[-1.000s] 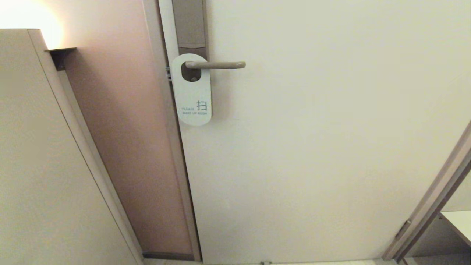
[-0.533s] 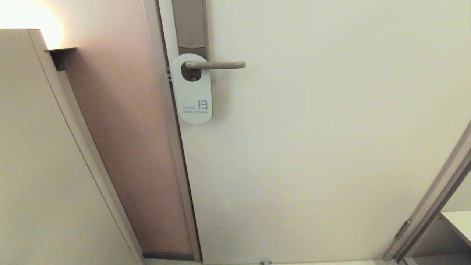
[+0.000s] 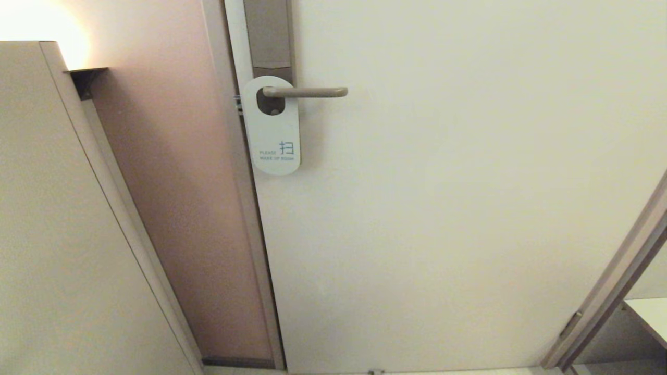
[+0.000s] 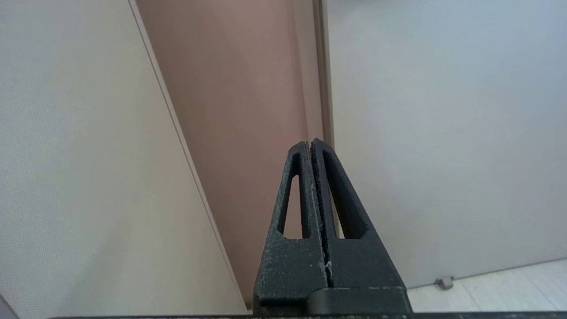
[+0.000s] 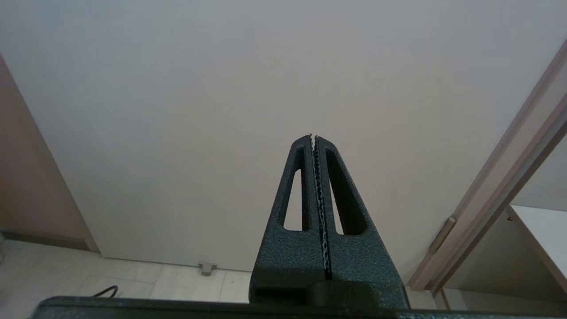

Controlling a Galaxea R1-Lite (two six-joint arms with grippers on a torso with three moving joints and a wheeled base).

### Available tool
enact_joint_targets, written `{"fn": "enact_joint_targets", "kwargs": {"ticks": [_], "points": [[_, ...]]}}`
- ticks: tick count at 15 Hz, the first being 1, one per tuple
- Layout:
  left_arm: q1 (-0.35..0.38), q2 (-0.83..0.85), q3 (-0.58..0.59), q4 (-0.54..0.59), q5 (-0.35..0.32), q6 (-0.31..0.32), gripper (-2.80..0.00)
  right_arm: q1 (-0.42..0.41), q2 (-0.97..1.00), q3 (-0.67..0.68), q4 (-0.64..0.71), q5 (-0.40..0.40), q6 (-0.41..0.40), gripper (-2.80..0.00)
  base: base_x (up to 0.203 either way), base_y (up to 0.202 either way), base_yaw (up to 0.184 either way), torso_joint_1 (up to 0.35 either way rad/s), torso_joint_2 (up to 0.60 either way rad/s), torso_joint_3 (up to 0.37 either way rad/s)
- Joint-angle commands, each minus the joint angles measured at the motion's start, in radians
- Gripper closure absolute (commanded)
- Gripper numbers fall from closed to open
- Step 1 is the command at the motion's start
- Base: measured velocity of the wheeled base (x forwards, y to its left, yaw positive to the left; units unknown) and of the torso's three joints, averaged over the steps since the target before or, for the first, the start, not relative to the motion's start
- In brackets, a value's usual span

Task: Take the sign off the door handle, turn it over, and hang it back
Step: Take down the sign

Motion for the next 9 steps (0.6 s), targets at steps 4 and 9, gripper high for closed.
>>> {"fn": "enact_joint_targets", "kwargs": {"ticks": [4,9], "points": [[-0.001,0.097,-0.053,-0.005,-0.004,-0.009,0.00,0.000,0.002,0.000,0.000,0.000,0.000,0.00,0.000,0.000,0.000,0.000,0.00,0.000],[-0.086,0.397,-0.250,-0.038,-0.002,-0.087,0.00,0.000,0.002,0.000,0.000,0.000,0.000,0.00,0.000,0.000,0.000,0.000,0.00,0.000]]}}
